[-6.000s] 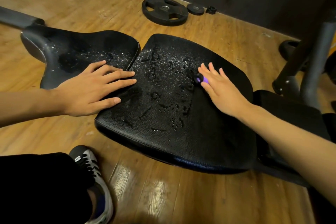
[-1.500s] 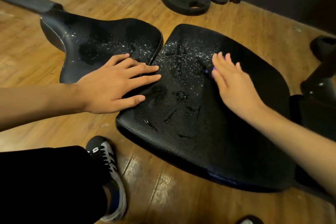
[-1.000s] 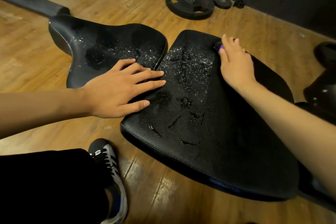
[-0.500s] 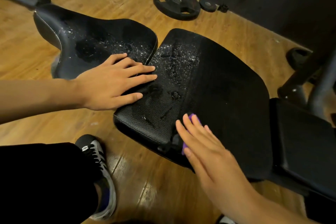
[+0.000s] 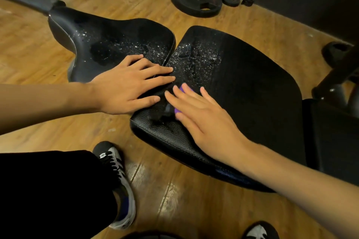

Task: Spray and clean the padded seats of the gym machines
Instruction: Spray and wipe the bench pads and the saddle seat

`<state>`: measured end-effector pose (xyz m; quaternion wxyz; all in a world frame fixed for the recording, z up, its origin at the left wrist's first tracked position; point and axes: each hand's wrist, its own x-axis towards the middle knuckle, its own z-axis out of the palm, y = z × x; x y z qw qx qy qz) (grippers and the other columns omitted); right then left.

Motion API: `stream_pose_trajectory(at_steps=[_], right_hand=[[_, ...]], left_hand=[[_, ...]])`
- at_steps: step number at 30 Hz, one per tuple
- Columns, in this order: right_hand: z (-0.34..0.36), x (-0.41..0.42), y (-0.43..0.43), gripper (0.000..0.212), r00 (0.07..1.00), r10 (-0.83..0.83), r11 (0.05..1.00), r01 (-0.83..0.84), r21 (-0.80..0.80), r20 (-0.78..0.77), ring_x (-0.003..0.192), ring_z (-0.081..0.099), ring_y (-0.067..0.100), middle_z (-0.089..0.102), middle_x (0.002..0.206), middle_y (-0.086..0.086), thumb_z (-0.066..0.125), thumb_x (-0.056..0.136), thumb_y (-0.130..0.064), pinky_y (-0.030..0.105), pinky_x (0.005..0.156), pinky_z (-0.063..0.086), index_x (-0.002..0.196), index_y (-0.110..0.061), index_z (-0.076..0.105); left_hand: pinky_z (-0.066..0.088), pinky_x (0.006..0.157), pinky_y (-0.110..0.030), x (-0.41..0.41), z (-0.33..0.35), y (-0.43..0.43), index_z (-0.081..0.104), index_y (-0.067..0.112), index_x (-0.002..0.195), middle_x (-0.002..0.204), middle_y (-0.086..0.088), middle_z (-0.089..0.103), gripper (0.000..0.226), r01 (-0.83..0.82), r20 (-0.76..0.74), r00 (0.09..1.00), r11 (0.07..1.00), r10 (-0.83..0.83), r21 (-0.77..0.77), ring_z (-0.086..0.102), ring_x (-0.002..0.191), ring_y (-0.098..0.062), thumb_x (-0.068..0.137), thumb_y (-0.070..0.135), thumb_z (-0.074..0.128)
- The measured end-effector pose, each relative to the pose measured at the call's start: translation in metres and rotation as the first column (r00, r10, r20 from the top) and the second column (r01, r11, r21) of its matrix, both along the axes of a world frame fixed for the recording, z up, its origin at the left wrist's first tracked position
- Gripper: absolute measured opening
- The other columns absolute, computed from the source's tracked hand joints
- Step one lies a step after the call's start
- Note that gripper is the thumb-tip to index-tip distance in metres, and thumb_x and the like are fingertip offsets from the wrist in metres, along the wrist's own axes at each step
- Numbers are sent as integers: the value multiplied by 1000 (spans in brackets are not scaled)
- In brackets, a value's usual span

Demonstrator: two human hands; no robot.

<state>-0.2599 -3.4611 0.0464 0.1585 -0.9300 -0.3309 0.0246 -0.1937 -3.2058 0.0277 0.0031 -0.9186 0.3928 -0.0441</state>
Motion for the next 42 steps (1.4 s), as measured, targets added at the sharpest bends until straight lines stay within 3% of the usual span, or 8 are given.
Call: stream_pose_trajectory(at_steps=[5,10,17,22,29,35,42], right_hand=[[4,-50,-70,48,984,144,989,-142,28,-105,153,15,13,24,164,-8,35,107,-30,38,125,13,155,-25,34],[0,-71,-138,47,986,150,986,-154,-63,-74,150,27,25,30,163,0,40,106,-26,48,117,26,153,-18,40],[4,-39,-68,49,983,183,979,-183,-87,-9,154,15,15,24,164,-5,30,108,-31,40,125,16,156,-22,32],[-3,-17,12,50,978,181,983,-175,-61,102,150,28,17,42,156,2,30,104,-35,38,125,18,151,-22,43],[-2,-48,-49,48,967,255,966,-254,-38,25,153,15,10,30,163,-2,33,107,-36,35,126,14,153,-26,38],[-9,13,-89,53,995,94,989,-88,-122,45,152,10,4,23,164,-9,30,106,-41,38,126,8,157,-28,28],[-3,121,-87,53,995,-98,992,99,-76,15,153,7,10,18,165,-3,35,107,-32,38,123,-3,158,-25,23]], left_hand=[[21,120,-53,0,-1,0,29,27,159,164,5,30,63,-1,-3,1000,1000,1,1,42,135,-25,105,58,18],[21,120,-53,-1,-2,-1,30,27,159,164,5,31,63,-6,3,1000,1000,6,-9,41,136,-25,105,57,19],[22,119,-54,0,-1,-1,31,26,159,164,4,32,64,-6,-6,1000,1000,6,1,42,135,-25,105,57,18],[24,118,-55,-3,3,-2,32,25,159,164,3,32,63,2,-22,1000,1000,-2,6,43,134,-25,105,55,19],[22,118,-55,-4,5,-3,30,25,159,165,3,29,64,-10,-32,999,1000,11,22,42,133,-26,105,56,19],[21,119,-57,-4,6,-5,30,25,160,165,3,29,63,-21,-51,998,999,22,29,42,134,-28,105,55,19],[20,120,-57,-3,4,-5,29,25,160,166,2,29,62,-31,-47,998,998,34,59,42,136,-28,105,52,21]])
